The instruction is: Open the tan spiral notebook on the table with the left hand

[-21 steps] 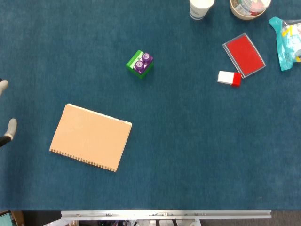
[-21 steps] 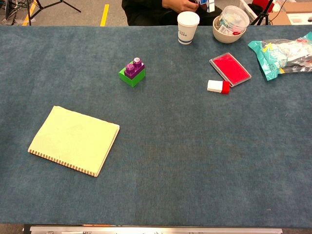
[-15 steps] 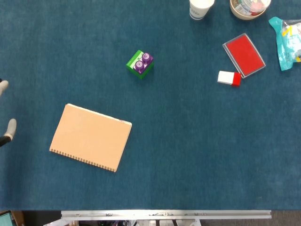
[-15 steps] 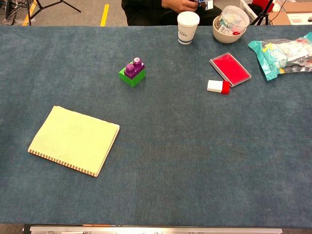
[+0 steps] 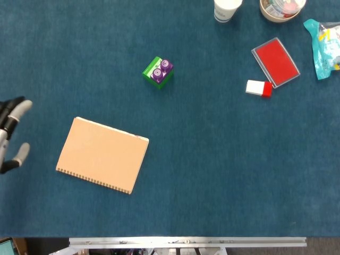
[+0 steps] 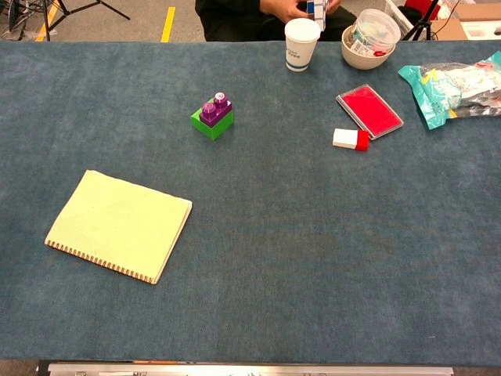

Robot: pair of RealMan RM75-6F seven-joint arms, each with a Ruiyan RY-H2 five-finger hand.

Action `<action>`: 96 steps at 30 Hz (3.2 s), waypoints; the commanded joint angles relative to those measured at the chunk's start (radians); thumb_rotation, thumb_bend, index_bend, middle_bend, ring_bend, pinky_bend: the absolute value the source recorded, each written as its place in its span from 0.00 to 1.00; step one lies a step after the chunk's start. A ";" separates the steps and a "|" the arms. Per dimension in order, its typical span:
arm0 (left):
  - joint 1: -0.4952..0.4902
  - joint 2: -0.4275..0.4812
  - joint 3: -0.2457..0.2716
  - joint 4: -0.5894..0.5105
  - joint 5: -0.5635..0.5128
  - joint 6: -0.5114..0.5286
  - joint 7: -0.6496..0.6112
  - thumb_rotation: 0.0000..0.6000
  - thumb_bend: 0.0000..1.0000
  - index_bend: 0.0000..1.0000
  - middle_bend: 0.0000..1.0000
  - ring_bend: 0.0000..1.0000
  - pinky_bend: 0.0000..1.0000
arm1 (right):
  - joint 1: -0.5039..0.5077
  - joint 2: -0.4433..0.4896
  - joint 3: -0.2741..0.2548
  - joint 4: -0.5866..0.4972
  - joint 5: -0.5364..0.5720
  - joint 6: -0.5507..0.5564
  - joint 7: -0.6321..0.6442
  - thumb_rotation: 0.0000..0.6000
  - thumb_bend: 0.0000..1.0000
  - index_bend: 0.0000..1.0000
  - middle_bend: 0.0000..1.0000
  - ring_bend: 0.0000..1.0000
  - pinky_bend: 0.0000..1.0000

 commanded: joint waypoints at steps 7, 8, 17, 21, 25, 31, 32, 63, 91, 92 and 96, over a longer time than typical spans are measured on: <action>-0.070 -0.005 0.088 0.102 0.166 -0.051 -0.057 1.00 0.21 0.00 0.00 0.00 0.06 | 0.007 0.000 -0.001 -0.008 -0.008 -0.003 -0.004 1.00 0.62 0.50 0.40 0.32 0.42; -0.078 -0.013 0.095 0.112 0.184 -0.052 -0.059 1.00 0.21 0.00 0.00 0.00 0.05 | 0.006 0.000 -0.002 -0.008 -0.008 -0.003 -0.004 1.00 0.62 0.50 0.40 0.32 0.42; -0.136 -0.086 0.153 0.180 0.301 -0.083 -0.059 1.00 0.20 0.00 0.00 0.00 0.04 | 0.003 0.005 -0.005 -0.010 -0.009 0.002 -0.002 1.00 0.62 0.50 0.40 0.32 0.42; -0.149 -0.127 0.169 0.207 0.326 -0.082 -0.056 1.00 0.20 0.00 0.00 0.00 0.03 | 0.002 0.006 -0.007 -0.011 -0.006 0.002 -0.003 1.00 0.62 0.50 0.40 0.32 0.42; -0.156 -0.162 0.183 0.219 0.334 -0.090 -0.049 1.00 0.20 0.00 0.00 0.00 0.02 | 0.001 0.006 -0.007 -0.010 -0.005 0.001 -0.002 1.00 0.62 0.50 0.40 0.32 0.42; -0.166 -0.225 0.201 0.240 0.345 -0.107 -0.025 1.00 0.20 0.00 0.00 0.00 0.02 | 0.001 0.003 -0.008 -0.001 -0.001 -0.002 0.006 1.00 0.62 0.50 0.40 0.32 0.42; -0.169 -0.234 0.201 0.241 0.343 -0.115 -0.018 1.00 0.20 0.00 0.00 0.00 0.02 | 0.001 0.003 -0.008 0.000 0.000 -0.003 0.007 1.00 0.61 0.50 0.40 0.32 0.42; -0.232 -0.404 0.187 0.258 0.215 -0.241 0.091 1.00 0.20 0.00 0.00 0.00 0.02 | -0.031 0.016 -0.011 0.033 0.005 0.033 0.056 1.00 0.62 0.50 0.40 0.32 0.42; -0.388 -0.505 -0.023 0.245 -0.030 -0.432 0.242 1.00 0.20 0.00 0.00 0.00 0.02 | -0.052 0.008 -0.010 0.077 0.010 0.047 0.107 1.00 0.62 0.50 0.40 0.32 0.42; -0.398 -0.513 -0.040 0.253 -0.052 -0.445 0.250 1.00 0.20 0.00 0.00 0.00 0.02 | -0.052 0.007 -0.011 0.078 0.009 0.048 0.110 1.00 0.62 0.50 0.40 0.32 0.42; -0.422 -0.525 -0.089 0.269 -0.113 -0.467 0.272 1.00 0.20 0.00 0.00 0.00 0.02 | -0.057 0.006 -0.011 0.081 0.010 0.053 0.114 1.00 0.61 0.50 0.40 0.32 0.42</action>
